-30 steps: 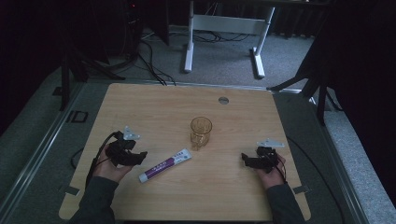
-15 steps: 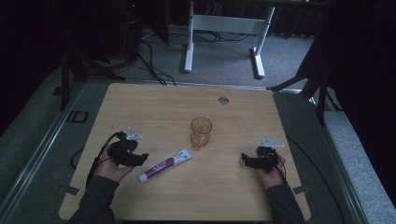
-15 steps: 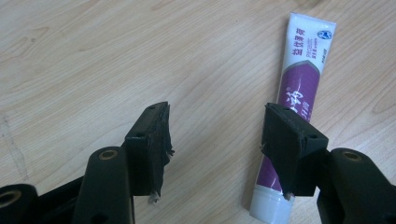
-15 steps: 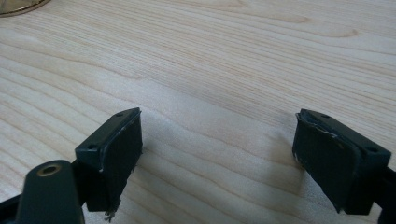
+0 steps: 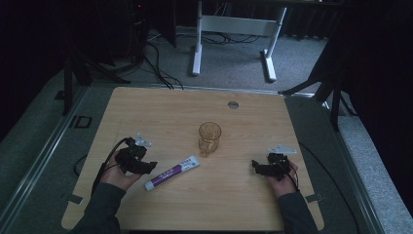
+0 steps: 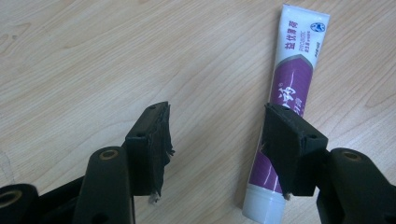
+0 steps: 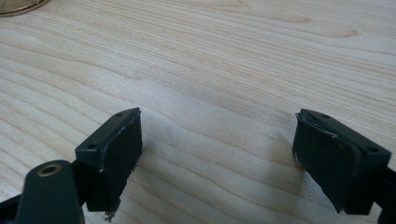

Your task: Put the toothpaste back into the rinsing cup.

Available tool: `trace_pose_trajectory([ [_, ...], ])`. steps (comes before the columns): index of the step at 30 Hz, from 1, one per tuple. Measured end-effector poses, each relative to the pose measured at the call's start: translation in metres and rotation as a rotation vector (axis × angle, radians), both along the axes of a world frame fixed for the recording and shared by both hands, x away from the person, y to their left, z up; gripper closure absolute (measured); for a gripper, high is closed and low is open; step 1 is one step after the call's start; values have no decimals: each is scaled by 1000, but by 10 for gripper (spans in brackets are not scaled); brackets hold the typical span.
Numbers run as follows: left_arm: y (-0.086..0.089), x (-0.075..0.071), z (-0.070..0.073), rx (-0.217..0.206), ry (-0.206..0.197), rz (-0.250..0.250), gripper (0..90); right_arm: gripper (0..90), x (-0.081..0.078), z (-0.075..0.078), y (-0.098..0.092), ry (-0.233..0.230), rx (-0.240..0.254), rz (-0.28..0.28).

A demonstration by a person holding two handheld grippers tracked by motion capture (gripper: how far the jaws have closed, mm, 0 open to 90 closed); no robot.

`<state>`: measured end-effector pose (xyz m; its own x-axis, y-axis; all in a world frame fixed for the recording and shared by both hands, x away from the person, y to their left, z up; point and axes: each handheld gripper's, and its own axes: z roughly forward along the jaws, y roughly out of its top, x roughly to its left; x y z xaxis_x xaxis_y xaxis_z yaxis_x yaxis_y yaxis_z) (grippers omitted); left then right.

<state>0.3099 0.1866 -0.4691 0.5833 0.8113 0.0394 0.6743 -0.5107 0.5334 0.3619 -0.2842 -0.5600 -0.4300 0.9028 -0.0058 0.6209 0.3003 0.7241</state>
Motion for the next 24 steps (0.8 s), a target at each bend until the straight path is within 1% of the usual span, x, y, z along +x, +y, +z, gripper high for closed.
trace_pose_trajectory([
  [24, -10, 5, -2, 21, 28, -23, 428, 157, 0, 0, 0, 0, -1, 0],
])
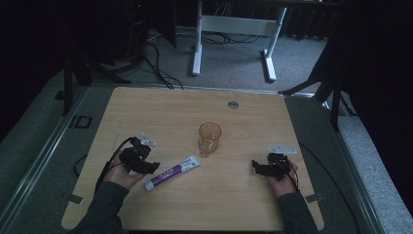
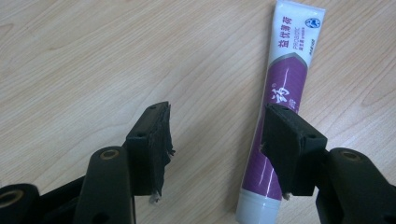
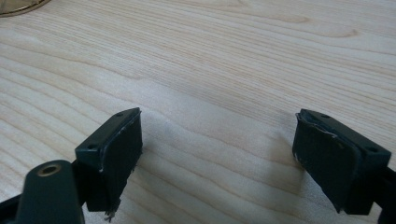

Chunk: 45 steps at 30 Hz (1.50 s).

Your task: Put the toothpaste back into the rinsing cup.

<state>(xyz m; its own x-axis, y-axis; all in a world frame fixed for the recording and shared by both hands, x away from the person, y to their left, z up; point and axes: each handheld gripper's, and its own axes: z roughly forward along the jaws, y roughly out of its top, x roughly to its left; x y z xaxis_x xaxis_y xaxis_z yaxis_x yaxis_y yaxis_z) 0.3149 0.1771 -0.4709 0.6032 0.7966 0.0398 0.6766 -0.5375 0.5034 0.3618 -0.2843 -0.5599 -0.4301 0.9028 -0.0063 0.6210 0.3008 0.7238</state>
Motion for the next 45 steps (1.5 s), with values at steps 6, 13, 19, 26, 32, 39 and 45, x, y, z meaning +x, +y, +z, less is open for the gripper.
trace_pose_trajectory([
  [6, -2, 1, 0, 5, 7, -6, 429, 157, 0, 0, 0, 0, 0, 0],
  [13, -6, 3, -3, 8, 18, -13, 437, 157, 0, 0, 0, 0, 0, 0],
  [19, -10, 4, -4, 15, 29, -22, 437, 157, 0, 0, 0, 0, 0, 0],
  [26, -15, 6, -7, 22, 46, -36, 445, 157, 0, 0, 0, 0, 0, 0],
  [32, -19, 8, -10, 33, 62, -47, 445, 157, 0, 0, 0, 0, 0, 0],
  [39, -25, 8, -11, 47, 79, -59, 446, 157, 0, 0, 0, 0, 0, 0],
  [45, -29, 9, -13, 56, 91, -72, 446, 157, 0, 0, 0, 0, 0, 0],
])
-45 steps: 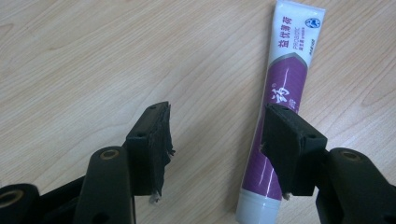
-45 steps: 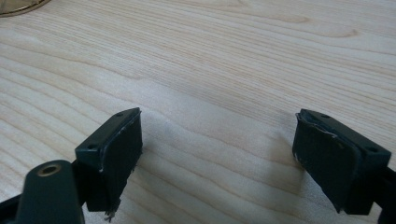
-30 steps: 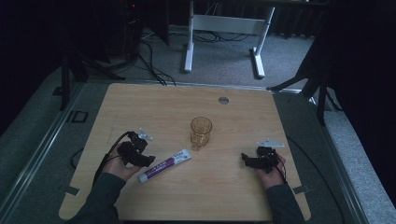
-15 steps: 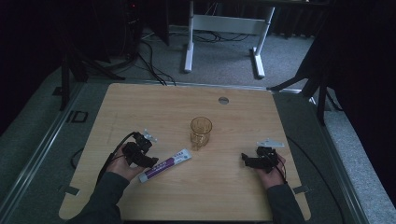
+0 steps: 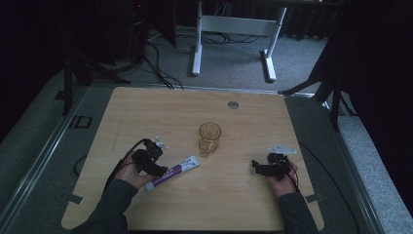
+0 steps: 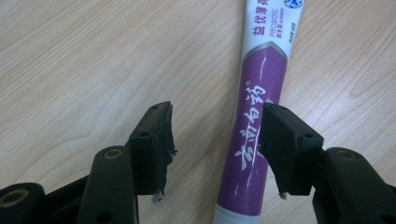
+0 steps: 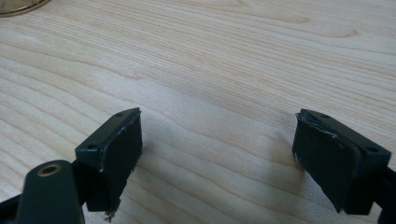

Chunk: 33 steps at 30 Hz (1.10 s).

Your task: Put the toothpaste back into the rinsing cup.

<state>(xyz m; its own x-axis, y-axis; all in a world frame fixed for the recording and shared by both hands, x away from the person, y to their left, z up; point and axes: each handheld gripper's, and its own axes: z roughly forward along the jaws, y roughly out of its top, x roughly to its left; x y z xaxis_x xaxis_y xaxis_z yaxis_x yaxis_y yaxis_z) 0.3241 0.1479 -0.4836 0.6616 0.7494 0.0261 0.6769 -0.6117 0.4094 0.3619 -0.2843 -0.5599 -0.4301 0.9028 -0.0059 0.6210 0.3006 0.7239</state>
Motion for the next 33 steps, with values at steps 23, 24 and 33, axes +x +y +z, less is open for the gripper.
trace_pose_trajectory([
  [23, -10, 5, -4, 33, 32, -28, 458, 157, 0, 0, 0, 0, 0, 0],
  [24, -10, 5, -4, 33, 32, -28, 458, 157, 0, 0, 0, 0, 0, 0],
  [33, -15, 7, -6, 48, 47, -37, 459, 157, 0, 0, 0, 0, 0, 0],
])
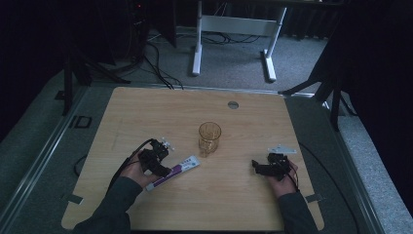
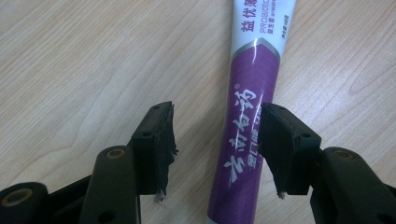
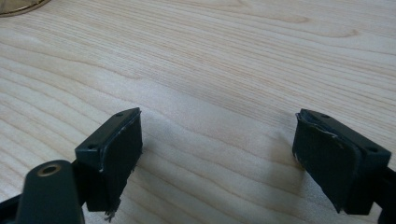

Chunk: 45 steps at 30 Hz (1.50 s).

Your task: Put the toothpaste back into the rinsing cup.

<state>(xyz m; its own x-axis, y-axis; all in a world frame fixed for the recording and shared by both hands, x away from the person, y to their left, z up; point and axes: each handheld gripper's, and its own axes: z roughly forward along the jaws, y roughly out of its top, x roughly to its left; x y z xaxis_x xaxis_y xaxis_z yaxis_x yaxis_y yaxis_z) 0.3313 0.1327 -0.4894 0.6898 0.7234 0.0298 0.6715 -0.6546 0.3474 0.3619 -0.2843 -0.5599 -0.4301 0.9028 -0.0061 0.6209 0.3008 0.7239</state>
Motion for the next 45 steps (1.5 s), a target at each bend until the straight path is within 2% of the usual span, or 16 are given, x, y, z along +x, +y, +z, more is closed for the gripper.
trace_pose_trajectory([
  [22, -8, 3, -4, 29, 13, -19, 459, 157, 0, 0, 0, 0, 0, 0],
  [45, -22, 4, -13, 73, 47, -82, 510, 157, 0, 0, 0, 0, 0, 0],
])
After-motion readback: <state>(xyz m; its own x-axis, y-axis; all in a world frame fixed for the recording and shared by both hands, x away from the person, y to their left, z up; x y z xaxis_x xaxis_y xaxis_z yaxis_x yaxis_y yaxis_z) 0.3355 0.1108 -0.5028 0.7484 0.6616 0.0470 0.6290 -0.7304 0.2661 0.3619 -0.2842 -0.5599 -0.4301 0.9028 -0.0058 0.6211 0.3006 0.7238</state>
